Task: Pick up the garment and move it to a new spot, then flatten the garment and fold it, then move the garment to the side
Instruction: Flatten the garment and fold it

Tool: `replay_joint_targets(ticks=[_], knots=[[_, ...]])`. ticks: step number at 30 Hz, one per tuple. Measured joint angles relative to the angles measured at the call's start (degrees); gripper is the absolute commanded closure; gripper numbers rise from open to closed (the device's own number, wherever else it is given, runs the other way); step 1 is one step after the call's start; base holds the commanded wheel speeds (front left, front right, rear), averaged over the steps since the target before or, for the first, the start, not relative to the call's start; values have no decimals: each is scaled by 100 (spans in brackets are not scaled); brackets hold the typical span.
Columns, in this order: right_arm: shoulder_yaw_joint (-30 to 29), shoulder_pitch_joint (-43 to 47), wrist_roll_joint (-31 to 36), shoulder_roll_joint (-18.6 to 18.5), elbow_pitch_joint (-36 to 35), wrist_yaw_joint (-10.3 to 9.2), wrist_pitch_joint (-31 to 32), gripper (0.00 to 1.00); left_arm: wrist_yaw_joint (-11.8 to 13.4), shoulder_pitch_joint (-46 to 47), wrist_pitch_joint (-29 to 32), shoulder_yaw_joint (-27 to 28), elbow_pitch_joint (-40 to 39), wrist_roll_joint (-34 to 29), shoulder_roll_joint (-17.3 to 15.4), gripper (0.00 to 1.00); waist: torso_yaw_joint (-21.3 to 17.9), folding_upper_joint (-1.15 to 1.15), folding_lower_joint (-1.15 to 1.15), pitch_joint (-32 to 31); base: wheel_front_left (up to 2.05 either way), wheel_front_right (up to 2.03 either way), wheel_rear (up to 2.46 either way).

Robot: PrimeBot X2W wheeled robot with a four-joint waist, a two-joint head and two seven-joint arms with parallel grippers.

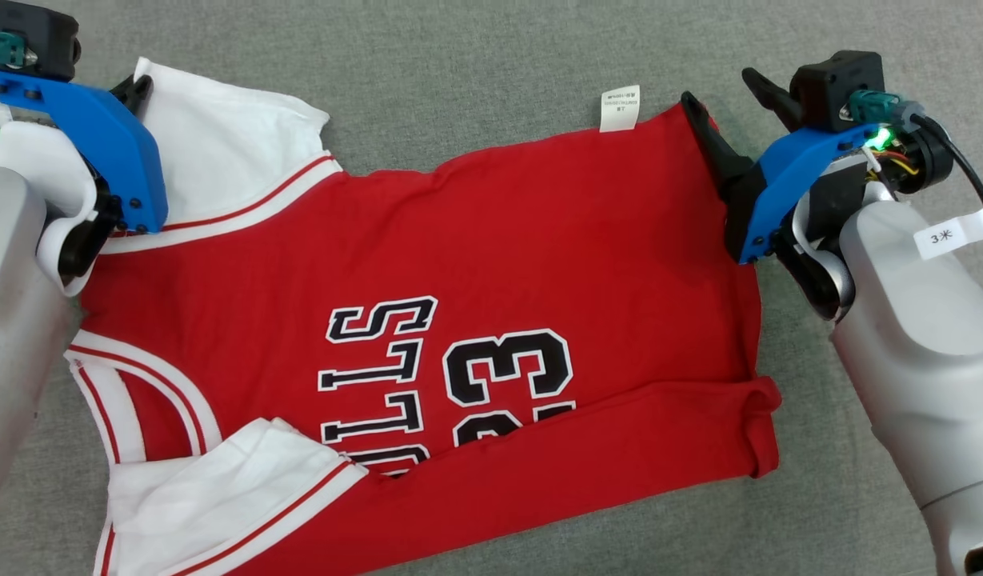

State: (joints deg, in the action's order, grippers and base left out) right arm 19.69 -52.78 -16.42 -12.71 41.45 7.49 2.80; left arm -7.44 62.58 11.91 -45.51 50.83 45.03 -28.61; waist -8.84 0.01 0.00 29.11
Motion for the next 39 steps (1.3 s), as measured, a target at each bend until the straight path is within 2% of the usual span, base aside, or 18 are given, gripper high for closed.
replay_joint_targets(ticks=[6, 11, 15, 16, 18, 23, 29, 34, 39], knots=[[413, -97, -34, -313, 96, 0, 379, 0, 0, 49, -379, -323, -44, 151, 51, 100, 159, 0, 0, -113, 0, 0, 0], [586, -113, -257, -303, 338, 0, 753, 0, 0, 120, -602, -544, -79, 250, 113, 100, 291, 0, 0, -114, 0, 0, 0], [643, -220, -333, -352, 542, 0, 767, 0, 0, 194, -745, -714, -86, 345, 155, 100, 378, 0, 0, -93, 0, 0, 0], [647, -241, -339, -363, 586, 0, 727, 21, 0, 231, -769, -737, -93, 360, 170, 100, 402, -1, 0, -86, 0, 0, 0], [627, -261, -407, -356, 691, 0, 613, 100, 0, 255, -861, -806, -96, 394, 185, 100, 443, 0, 0, -76, 0, 0, 0], [593, -361, -391, -333, 921, 1, 327, 100, 0, 328, -1218, -900, 23, 432, 212, 100, 509, 0, 0, -130, 0, 0, 0], [347, -592, -108, -417, 1157, 1, -448, 100, 0, 366, -1761, -884, 131, 499, 310, 100, 583, 0, 0, -331, 0, 0, 0], [350, -450, -79, -223, 1421, 1, -725, 100, 0, 213, -2173, -902, -5, 602, 389, 100, 650, -1, 1, -553, 0, 0, 0], [250, -117, -74, -198, 1582, 0, -1281, 100, 1, -227, -2520, -886, -336, 659, 355, 100, 706, -1, 1, -763, 0, 0, 0]])
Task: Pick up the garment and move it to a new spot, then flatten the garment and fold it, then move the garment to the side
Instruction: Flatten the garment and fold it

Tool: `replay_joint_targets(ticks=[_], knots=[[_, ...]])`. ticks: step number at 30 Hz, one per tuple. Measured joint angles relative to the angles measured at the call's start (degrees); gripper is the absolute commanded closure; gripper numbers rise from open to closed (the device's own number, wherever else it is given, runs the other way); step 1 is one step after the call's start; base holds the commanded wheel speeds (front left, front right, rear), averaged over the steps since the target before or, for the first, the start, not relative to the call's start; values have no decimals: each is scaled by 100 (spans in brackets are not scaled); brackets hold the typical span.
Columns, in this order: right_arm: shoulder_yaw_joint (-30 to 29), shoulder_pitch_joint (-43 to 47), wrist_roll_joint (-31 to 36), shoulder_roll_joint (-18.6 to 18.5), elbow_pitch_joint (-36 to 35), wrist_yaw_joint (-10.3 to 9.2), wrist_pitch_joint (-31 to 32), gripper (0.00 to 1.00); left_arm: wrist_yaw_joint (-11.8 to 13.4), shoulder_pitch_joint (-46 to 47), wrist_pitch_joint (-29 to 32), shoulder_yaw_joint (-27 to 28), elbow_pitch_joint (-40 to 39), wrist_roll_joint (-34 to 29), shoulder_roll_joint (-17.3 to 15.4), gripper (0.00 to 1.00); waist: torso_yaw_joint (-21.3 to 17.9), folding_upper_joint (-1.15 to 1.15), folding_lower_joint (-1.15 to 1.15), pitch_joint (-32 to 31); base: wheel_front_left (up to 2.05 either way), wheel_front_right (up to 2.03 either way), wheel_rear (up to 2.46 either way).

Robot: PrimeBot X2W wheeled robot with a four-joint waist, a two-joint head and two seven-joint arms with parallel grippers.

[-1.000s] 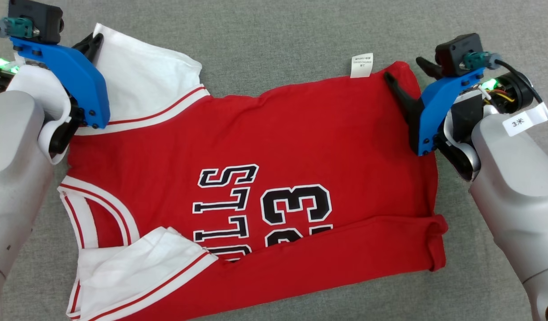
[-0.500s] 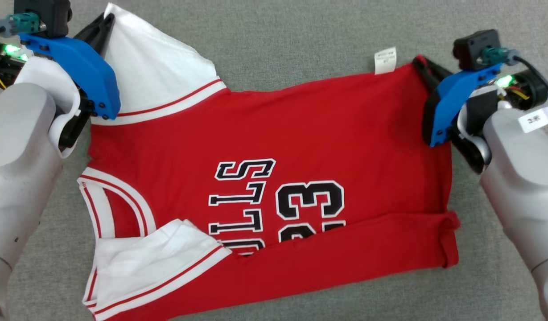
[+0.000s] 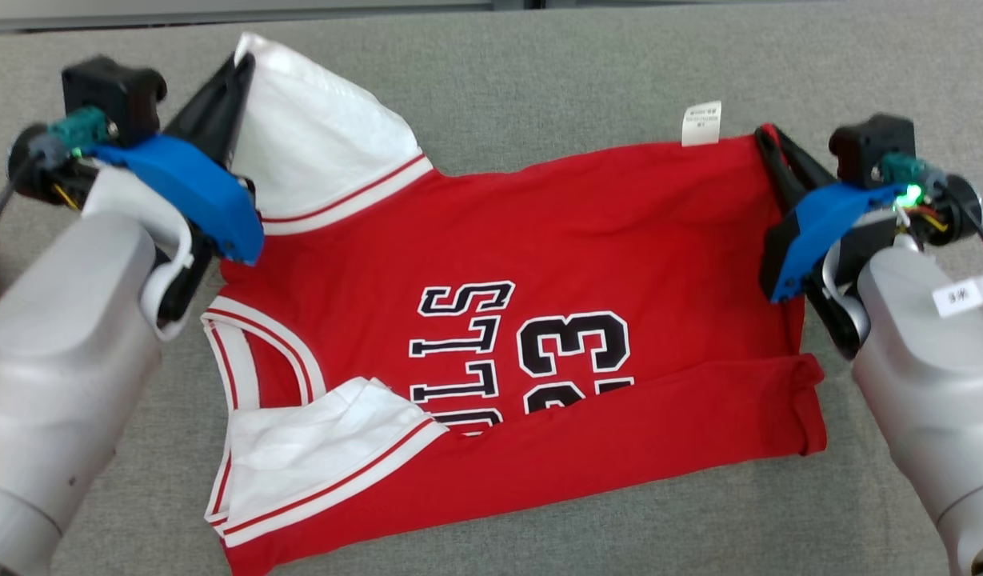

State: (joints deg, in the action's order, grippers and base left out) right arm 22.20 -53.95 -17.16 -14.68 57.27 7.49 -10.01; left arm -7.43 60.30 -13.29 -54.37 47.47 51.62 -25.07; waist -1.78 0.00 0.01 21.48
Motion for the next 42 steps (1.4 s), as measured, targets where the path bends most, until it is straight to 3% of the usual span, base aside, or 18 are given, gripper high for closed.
replay_joint_targets(ticks=[3, 6, 16, 24, 33, 41, 42], knots=[[-105, 253, 40, 20, 82, 0, -252, 100, 63, -413, -101, 24, -375, -1, -43, 100, 49, 0, 0, -126, 0, 0, 0], [-247, 495, 78, 62, 68, 0, -407, 100, 290, -868, -146, 71, -892, -43, -183, 100, 99, 0, 0, -218, 0, 0, 0], [-992, 1357, 461, 137, -668, 0, -495, 100, 1395, -2663, -171, 492, -3134, -178, -719, 100, 207, 0, -1, -382, 0, 0, 0], [-1548, 2036, 823, 241, -1270, 0, -497, 100, 2024, -3772, -171, 840, -4230, -115, -906, 100, 272, 0, 0, -528, 0, 0, 0], [-1895, 2608, 975, 361, -1705, 0, -497, 100, 2253, -4820, -171, 1456, -4740, -86, -881, 100, 286, -1, 0, -658, 0, 0, 0], [-2084, 2963, 936, 499, -1967, 0, -497, 100, 2237, -5366, -171, 1717, -4760, -158, -631, 100, 302, 0, 0, -750, 0, 0, 0], [-2104, 3014, 935, 514, -2000, 0, -497, 60, 2236, -5410, -171, 1777, -4751, -200, -573, 58, 305, 0, -1, -768, 0, 0, 0]])
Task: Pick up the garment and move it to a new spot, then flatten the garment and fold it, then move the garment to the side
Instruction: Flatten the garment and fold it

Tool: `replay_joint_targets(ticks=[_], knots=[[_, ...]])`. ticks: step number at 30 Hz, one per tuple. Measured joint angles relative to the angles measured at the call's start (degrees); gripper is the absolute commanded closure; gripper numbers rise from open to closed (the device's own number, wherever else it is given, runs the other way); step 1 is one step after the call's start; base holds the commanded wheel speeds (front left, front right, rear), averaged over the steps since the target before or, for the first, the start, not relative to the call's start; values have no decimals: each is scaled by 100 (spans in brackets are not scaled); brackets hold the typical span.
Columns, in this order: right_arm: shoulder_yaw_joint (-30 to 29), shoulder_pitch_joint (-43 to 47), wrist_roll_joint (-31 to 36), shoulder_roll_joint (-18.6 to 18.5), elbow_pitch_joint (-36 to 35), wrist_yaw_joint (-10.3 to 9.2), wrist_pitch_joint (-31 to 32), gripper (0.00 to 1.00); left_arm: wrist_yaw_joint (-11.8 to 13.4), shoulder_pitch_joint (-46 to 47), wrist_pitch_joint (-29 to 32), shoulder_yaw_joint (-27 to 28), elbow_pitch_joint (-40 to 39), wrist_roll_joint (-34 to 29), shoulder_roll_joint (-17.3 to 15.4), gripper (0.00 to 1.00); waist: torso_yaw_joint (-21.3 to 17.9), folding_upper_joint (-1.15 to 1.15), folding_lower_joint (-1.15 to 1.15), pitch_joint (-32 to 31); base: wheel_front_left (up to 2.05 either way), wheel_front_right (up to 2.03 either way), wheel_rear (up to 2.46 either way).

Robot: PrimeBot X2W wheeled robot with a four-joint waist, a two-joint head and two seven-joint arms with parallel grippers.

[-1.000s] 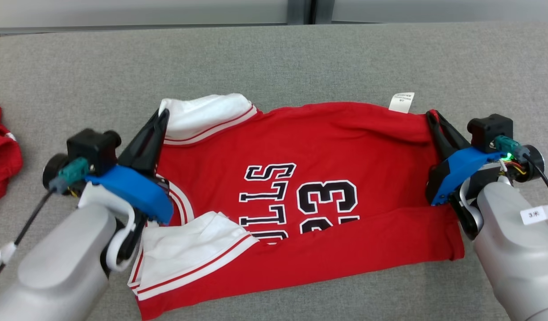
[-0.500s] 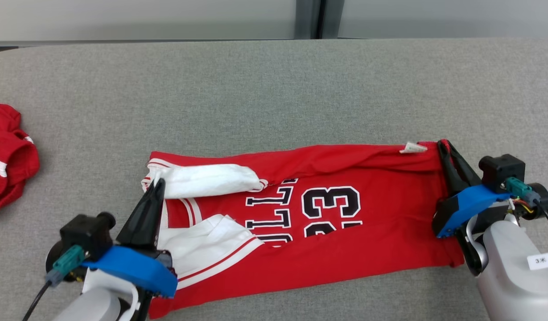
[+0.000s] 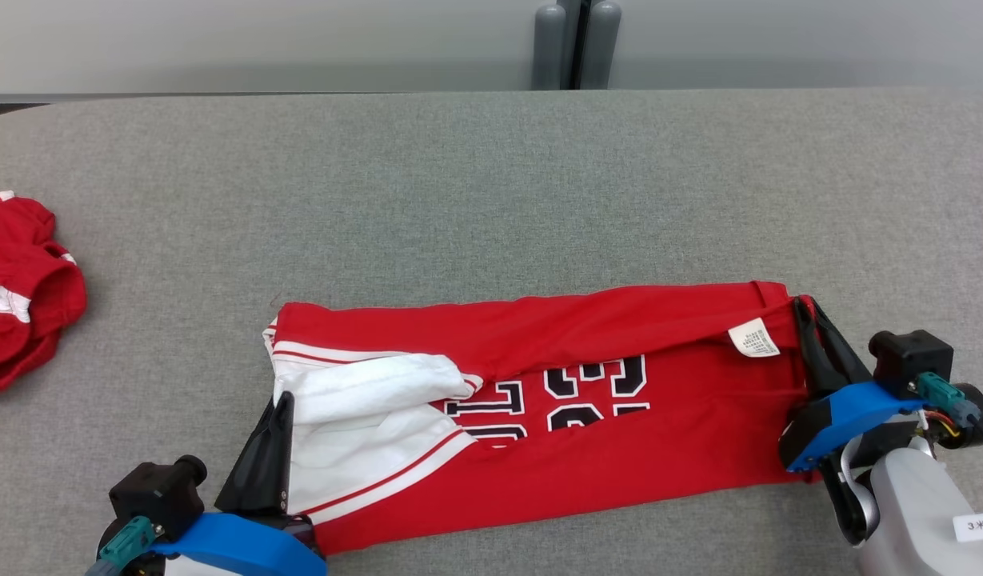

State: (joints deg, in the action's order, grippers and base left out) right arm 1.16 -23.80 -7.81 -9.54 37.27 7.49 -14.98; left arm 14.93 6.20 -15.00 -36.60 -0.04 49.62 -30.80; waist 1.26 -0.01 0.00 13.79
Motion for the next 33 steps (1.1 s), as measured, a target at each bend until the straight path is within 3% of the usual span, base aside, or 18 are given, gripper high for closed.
replay_joint_targets(ticks=[1, 2, 6, 13, 23, 28, 33], knots=[[-22, 61, -8, 5, -56, 0, 0, 5, -2, -25, 0, 49, 16, -48, 55, 0, 6, 0, 0, -20, 0, 0, 0], [-59, 117, -45, 18, -115, 0, 1, 0, -27, -36, 0, 73, 44, -91, 85, 0, 9, 0, 0, -42, 0, 0, 0], [-190, 349, -92, 1, -378, 0, -1, 0, -82, -167, 1, 416, 99, -378, 291, 0, 29, 0, 0, -132, 0, 0, 0], [-381, 526, -190, -41, -821, 0, -3, 0, -236, -491, -1, 1798, -60, -1479, 888, 0, -22, 0, 0, -228, 0, 0, 0], [-335, 282, -186, -54, 129, 0, 89, 0, -877, -733, -5, 3545, -152, -3032, 2038, 0, 47, 0, 0, -233, 0, 0, 0], [-238, 149, -197, 16, 820, 0, 198, 0, -1357, -821, -5, 4029, 182, -3661, 2441, 0, 86, 1, 0, -189, 0, 0, 0], [-123, -3, -255, 48, 1227, 0, 178, 0, -1579, -822, -5, 4246, 443, -3955, 2647, 0, 97, 1, 0, -139, 0, 0, 0]])
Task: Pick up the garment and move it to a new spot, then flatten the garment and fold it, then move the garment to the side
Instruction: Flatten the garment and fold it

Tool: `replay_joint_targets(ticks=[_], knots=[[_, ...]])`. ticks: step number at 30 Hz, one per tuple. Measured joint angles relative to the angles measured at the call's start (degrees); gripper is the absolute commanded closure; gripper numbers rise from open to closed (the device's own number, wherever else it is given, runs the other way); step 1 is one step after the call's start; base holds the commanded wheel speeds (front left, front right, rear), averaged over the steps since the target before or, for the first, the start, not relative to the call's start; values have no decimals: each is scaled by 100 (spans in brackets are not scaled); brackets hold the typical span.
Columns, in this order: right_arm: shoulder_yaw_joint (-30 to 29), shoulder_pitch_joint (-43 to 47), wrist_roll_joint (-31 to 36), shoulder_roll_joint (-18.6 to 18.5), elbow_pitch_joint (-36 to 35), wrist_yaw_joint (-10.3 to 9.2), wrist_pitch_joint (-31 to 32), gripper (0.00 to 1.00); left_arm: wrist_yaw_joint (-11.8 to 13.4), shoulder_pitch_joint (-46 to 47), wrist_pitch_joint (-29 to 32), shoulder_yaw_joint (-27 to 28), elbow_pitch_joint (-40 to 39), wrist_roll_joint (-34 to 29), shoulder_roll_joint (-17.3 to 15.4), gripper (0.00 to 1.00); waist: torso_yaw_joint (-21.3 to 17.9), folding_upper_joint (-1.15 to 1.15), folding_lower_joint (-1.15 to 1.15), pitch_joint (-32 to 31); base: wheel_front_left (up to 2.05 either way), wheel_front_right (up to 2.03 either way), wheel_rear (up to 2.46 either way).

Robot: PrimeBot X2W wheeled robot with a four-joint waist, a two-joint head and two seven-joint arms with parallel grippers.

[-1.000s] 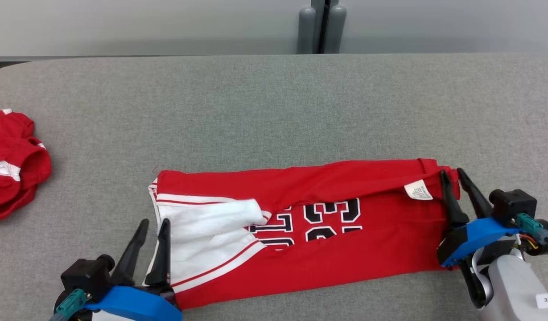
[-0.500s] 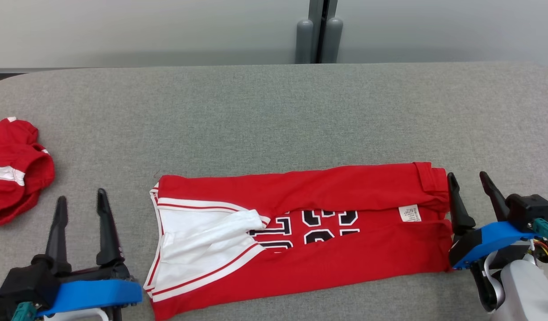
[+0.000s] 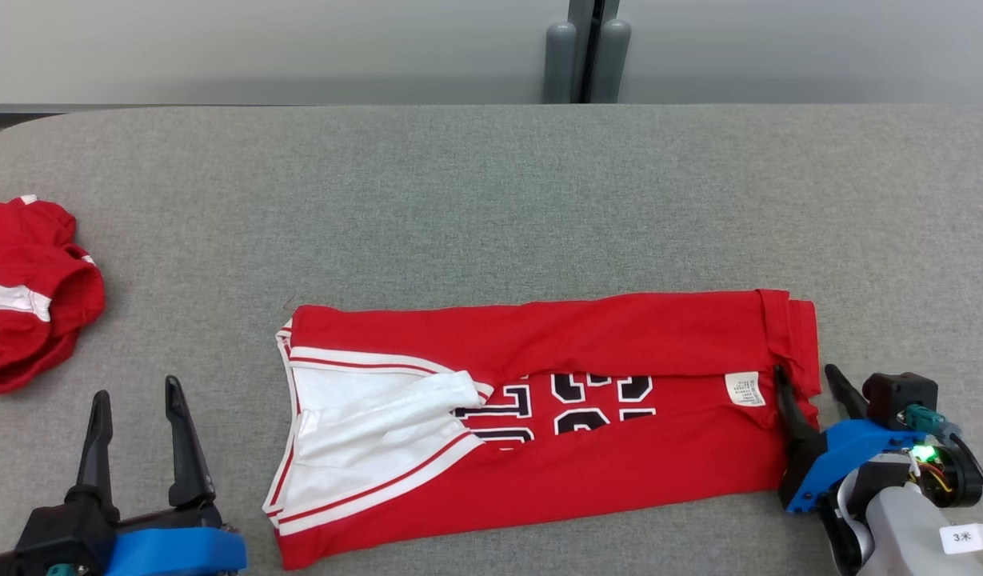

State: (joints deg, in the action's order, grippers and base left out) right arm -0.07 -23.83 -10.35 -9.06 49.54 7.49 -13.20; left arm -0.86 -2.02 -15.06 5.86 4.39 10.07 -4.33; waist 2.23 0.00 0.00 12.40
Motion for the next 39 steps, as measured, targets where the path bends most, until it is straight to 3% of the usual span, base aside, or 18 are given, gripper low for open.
replay_joint_targets(ticks=[3, 4, 6, 7, 15, 23, 27, 32, 39], knots=[[155, -64, -44, 43, 143, -2, -48, 0, -71, 2, 0, 93, 108, -152, 60, 0, -2, 0, 0, 5, 0, 0, 0], [210, -66, -79, 56, 166, -5, -56, 8, -81, 3, 0, 105, 115, -178, 82, 0, -1, 0, 0, 0, 0, 0, 0], [350, -77, -223, 107, 201, -10, -76, 96, -118, 3, 0, 134, 152, -242, 100, 0, -2, 0, 0, -15, 0, 0, 0], [426, -79, -283, 129, 216, -10, -82, 100, -120, 3, 0, 153, 166, -264, 107, 0, -1, 0, 0, -26, 0, 0, 0], [723, -81, -740, 41, 242, 5, -113, 100, -167, 3, 0, 280, 259, -360, 135, 0, -64, 0, 0, -113, 0, 0, 0], [344, -78, -851, -802, 321, 7, -151, 100, -167, -8, 0, 299, 277, -365, 137, 0, -183, 1, 0, -216, 0, 0, 0], [245, -57, -854, -1010, 309, 5, -156, 100, -168, -24, 0, 353, 287, -400, 136, 0, -255, 1, 0, -247, 0, 0, 0], [248, -60, -868, -988, 79, 4, -157, 100, -145, -33, 0, 403, 278, -415, 138, 0, -341, 1, 0, -240, 0, 0, 0], [720, -20, -993, -447, -766, 0, 115, 100, -119, -52, 0, 412, 283, -421, 138, 0, -411, 1, 0, -262, 0, 0, 0]])
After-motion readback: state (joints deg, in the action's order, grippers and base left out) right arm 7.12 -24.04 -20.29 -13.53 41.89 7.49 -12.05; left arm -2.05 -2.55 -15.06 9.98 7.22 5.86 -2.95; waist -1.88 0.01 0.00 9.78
